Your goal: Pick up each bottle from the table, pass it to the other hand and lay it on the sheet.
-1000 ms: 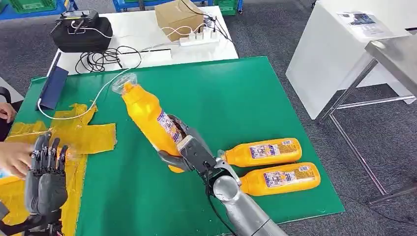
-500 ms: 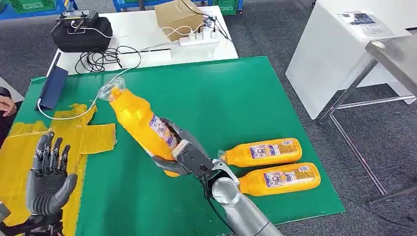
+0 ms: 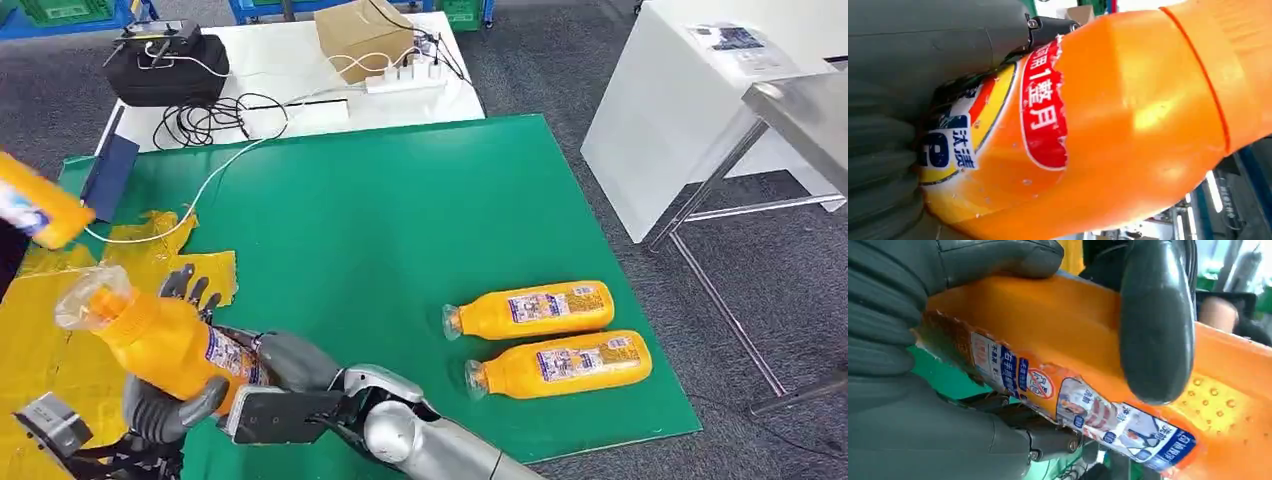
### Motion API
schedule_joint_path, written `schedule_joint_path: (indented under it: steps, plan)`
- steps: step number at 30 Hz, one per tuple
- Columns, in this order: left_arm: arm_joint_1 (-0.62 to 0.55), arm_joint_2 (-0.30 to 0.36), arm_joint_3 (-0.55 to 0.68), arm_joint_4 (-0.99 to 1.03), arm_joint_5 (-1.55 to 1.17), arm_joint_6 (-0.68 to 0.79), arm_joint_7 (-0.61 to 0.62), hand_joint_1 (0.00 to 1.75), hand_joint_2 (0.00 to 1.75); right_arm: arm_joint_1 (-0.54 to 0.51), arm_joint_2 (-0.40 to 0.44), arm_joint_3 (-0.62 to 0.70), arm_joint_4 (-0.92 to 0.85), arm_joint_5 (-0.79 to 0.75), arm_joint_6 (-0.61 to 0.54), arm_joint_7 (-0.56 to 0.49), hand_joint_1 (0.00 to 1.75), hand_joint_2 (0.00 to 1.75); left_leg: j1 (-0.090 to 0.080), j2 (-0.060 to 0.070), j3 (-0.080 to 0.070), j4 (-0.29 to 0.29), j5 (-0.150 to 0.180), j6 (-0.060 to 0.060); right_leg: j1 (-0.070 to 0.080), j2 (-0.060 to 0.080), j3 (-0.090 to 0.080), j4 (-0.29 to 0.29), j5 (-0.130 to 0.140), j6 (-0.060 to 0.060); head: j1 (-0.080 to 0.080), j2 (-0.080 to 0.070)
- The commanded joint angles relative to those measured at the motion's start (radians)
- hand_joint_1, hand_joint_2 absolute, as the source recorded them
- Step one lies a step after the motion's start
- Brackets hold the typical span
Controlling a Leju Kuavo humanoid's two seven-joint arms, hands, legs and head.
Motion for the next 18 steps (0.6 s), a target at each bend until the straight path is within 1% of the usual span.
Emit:
schedule_joint_path:
  steps: [1,3,4,5,6,7,8,9,10,11,12,16,17,18]
  plan:
    - [-0.045,0.040,-0.084,0.082,0.006,-0.016,0.019,0.00,1.75,-0.060,-0.012,0.159,0.105,-0.007,0.007,-0.005,1.75,1.75,0.001,-0.006,0.006,-0.002,-0.001,0.002,0.000,0.001,0.006,-0.001,-0.001,-0.003,0.000,0.000]
    - [-0.046,0.043,-0.088,0.085,0.007,-0.021,0.020,0.00,1.75,-0.062,-0.011,0.162,0.105,-0.011,0.010,-0.004,1.75,1.75,0.000,-0.004,0.003,-0.001,0.000,0.001,0.000,0.000,0.003,-0.001,-0.001,-0.002,0.000,0.000]
    - [-0.047,0.044,-0.088,0.088,0.010,-0.024,0.022,1.20,1.75,-0.064,-0.011,0.163,0.106,-0.013,0.009,-0.002,1.75,1.75,0.001,-0.006,0.006,-0.002,-0.001,0.002,0.000,0.001,0.006,-0.001,-0.002,-0.003,0.000,0.000]
    - [-0.047,0.048,-0.090,0.091,0.015,-0.030,0.022,1.75,1.75,-0.066,-0.010,0.166,0.110,-0.016,0.011,-0.001,1.75,1.75,0.001,-0.005,0.005,-0.001,-0.001,0.002,0.000,0.000,0.005,-0.001,-0.001,-0.002,0.000,0.000]
    - [-0.047,0.050,-0.091,0.093,0.019,-0.035,0.020,1.75,1.75,-0.067,-0.010,0.167,0.112,-0.019,0.011,-0.001,1.75,1.75,0.000,-0.004,0.003,-0.001,0.000,0.001,0.000,0.000,0.003,-0.001,-0.001,-0.001,0.000,0.000]
    - [-0.047,0.050,-0.091,0.093,0.019,-0.035,0.020,1.75,1.75,-0.067,-0.010,0.167,0.112,-0.019,0.011,-0.001,1.75,1.75,0.001,-0.006,0.006,-0.002,-0.001,0.002,0.000,0.000,0.006,-0.001,-0.002,-0.002,0.000,0.000]
    - [-0.046,0.050,-0.089,0.094,0.021,-0.037,0.018,1.75,1.75,-0.067,-0.009,0.167,0.117,-0.022,0.011,0.000,1.75,1.75,0.000,-0.004,0.003,-0.001,0.000,0.001,0.000,0.000,0.003,-0.001,-0.001,-0.001,0.000,0.000]
    - [-0.046,0.050,-0.089,0.094,0.021,-0.037,0.018,1.75,1.75,-0.067,-0.009,0.167,0.117,-0.022,0.011,0.000,1.75,1.75,0.001,-0.006,0.006,-0.002,-0.001,0.002,0.001,0.001,0.006,-0.001,-0.002,-0.002,0.000,0.000]
    - [-0.044,0.050,-0.088,0.093,0.017,-0.037,0.013,1.75,1.75,-0.068,-0.009,0.168,0.121,-0.023,0.009,-0.001,1.75,1.75,0.000,-0.005,0.004,-0.001,0.000,0.002,0.000,0.000,0.004,-0.001,-0.001,-0.002,0.000,0.000]
    - [-0.044,0.050,-0.088,0.093,0.017,-0.038,0.012,1.75,1.75,-0.068,-0.009,0.168,0.122,-0.024,0.009,-0.002,1.75,1.75,0.001,-0.006,0.006,-0.001,-0.001,0.002,0.000,0.001,0.006,-0.001,-0.002,-0.003,0.000,0.000]
    - [-0.041,0.049,-0.086,0.091,0.017,-0.038,0.010,1.75,1.75,-0.067,-0.011,0.168,0.121,-0.025,0.007,-0.002,1.75,1.75,0.000,-0.005,0.004,-0.001,0.000,0.001,0.000,0.000,0.004,-0.001,-0.001,-0.002,0.000,0.000]
    - [-0.038,0.046,-0.083,0.089,0.019,-0.038,0.007,1.75,1.75,-0.066,-0.013,0.166,0.120,-0.026,0.005,-0.002,1.75,1.75,0.001,-0.006,0.006,-0.001,-0.001,0.002,0.001,0.001,0.006,-0.001,-0.002,-0.003,0.000,0.000]
    - [-0.038,0.046,-0.083,0.089,0.019,-0.038,0.007,1.75,1.75,-0.066,-0.013,0.166,0.120,-0.026,0.005,-0.002,1.75,1.75,0.001,-0.005,0.004,-0.001,0.000,0.002,0.000,0.000,0.004,-0.001,-0.001,-0.002,0.000,0.000]
    - [-0.038,0.046,-0.083,0.089,0.019,-0.038,0.007,1.75,1.75,-0.066,-0.013,0.166,0.120,-0.026,0.005,-0.002,1.75,1.75,0.001,-0.006,0.006,-0.001,-0.001,0.002,0.000,0.001,0.006,-0.001,-0.002,-0.003,0.000,0.000]
